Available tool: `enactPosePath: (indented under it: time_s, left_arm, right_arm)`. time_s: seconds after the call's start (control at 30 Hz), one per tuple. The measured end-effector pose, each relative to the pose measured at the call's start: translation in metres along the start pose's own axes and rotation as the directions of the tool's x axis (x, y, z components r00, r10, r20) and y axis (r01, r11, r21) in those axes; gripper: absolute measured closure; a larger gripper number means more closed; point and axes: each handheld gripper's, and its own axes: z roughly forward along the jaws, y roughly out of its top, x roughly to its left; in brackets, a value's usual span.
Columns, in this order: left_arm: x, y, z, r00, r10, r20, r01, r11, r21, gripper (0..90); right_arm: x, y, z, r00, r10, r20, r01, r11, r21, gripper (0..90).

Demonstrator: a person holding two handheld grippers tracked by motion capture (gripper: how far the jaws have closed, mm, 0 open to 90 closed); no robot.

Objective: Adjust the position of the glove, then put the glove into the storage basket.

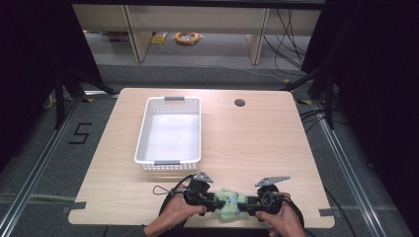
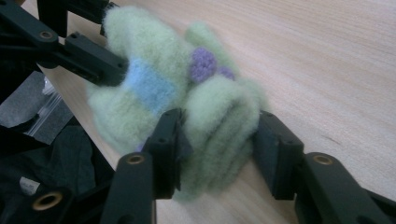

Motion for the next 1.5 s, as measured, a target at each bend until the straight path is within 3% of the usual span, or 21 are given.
enactPosePath:
  time_s: [0.1, 0.17, 0.4, 0.53, 0.57, 0.63, 0.73, 0.8, 1.03, 1.13, 1.17, 1.27, 1.4, 1.43, 1.5]
  left_arm:
    - [0.001, -0.001, -0.002, 1.0, 0.0, -0.001, 0.0, 0.9999, 0.014, 59.5]
    - [0.002, -0.003, 0.0, 0.9996, -0.015, 0.024, 0.015, 0.9997, -0.021, 60.9]
    - [-0.001, -0.006, -0.001, 0.9987, 0.047, 0.017, -0.046, 0.9975, -0.054, 66.5]
    - [-0.002, -0.006, -0.001, 0.9986, 0.051, 0.016, -0.05, 0.9966, -0.065, 68.4]
    - [-0.003, -0.007, -0.001, 0.9984, 0.055, 0.007, -0.055, 0.9961, -0.069, 68.8]
    - [-0.004, -0.007, -0.002, 0.9979, 0.064, 0.007, -0.063, 0.995, -0.078, 69.8]
    - [-0.004, -0.007, -0.003, 0.9985, 0.054, 0.007, -0.053, 0.9952, -0.082, 70.7]
    - [-0.005, -0.007, -0.003, 0.9981, 0.061, 0.005, -0.06, 0.9947, -0.083, 71.1]
    - [-0.007, -0.006, -0.011, 0.9968, 0.079, 0.012, -0.078, 0.9922, -0.097, 71.9]
    - [-0.008, -0.006, -0.016, 0.9966, 0.082, 0.01, -0.08, 0.9906, -0.111, 72.1]
    - [-0.009, -0.006, -0.017, 0.9966, 0.082, 0.012, -0.08, 0.9902, -0.115, 72.1]
    - [-0.01, -0.004, -0.021, 0.997, 0.078, 0.0, -0.077, 0.9885, -0.13, 72.1]
    - [-0.01, -0.002, -0.025, 0.9967, 0.081, 0.007, -0.079, 0.9872, -0.138, 72.1]
    - [-0.01, -0.002, -0.025, 0.9967, 0.08, 0.007, -0.079, 0.9873, -0.138, 72.1]
    - [-0.011, 0.0, -0.026, 0.9961, 0.088, -0.001, -0.088, 0.9873, -0.132, 72.1]
  right_arm:
    - [0.0, -0.001, 0.0, 0.9999, -0.003, -0.017, 0.002, 1.0, -0.003, 61.0]
    - [0.001, -0.001, 0.0, 0.9998, -0.017, -0.011, 0.017, 1.0, -0.008, 63.3]
    - [0.004, -0.003, -0.003, 0.9988, -0.049, 0.002, 0.049, 0.999, -0.024, 68.6]
    - [0.007, -0.003, -0.003, 0.998, -0.06, 0.021, 0.06, 0.998, -0.028, 70.1]
    - [0.006, -0.002, -0.004, 0.9979, -0.065, -0.003, 0.065, 0.998, -0.021, 70.4]
    - [0.005, -0.003, -0.004, 0.9983, -0.058, 0.006, 0.059, 0.997, -0.04, 70.8]
    - [0.005, -0.003, -0.005, 0.9987, -0.041, -0.031, 0.04, 0.999, -0.034, 71.4]
    - [0.004, -0.003, -0.006, 0.9982, -0.059, -0.009, 0.059, 0.997, -0.045, 71.7]
    - [0.006, -0.001, -0.01, 0.9975, -0.068, -0.016, 0.067, 0.995, -0.071, 72.6]
    - [0.011, 0.001, -0.013, 0.9987, -0.04, -0.031, 0.038, 0.996, -0.078, 72.7]
    - [0.009, 0.002, -0.014, 0.9972, -0.07, -0.027, 0.067, 0.994, -0.085, 72.7]
    - [0.012, 0.005, -0.018, 0.997, -0.076, -0.015, 0.074, 0.993, -0.095, 72.8]
    - [0.012, 0.01, -0.022, 0.997, -0.075, -0.019, 0.073, 0.992, -0.1, 72.8]
    - [0.016, 0.009, -0.022, 0.9987, -0.047, -0.019, 0.045, 0.995, -0.092, 72.8]
    - [0.015, 0.011, -0.022, 0.9971, -0.073, -0.02, 0.071, 0.993, -0.095, 72.8]
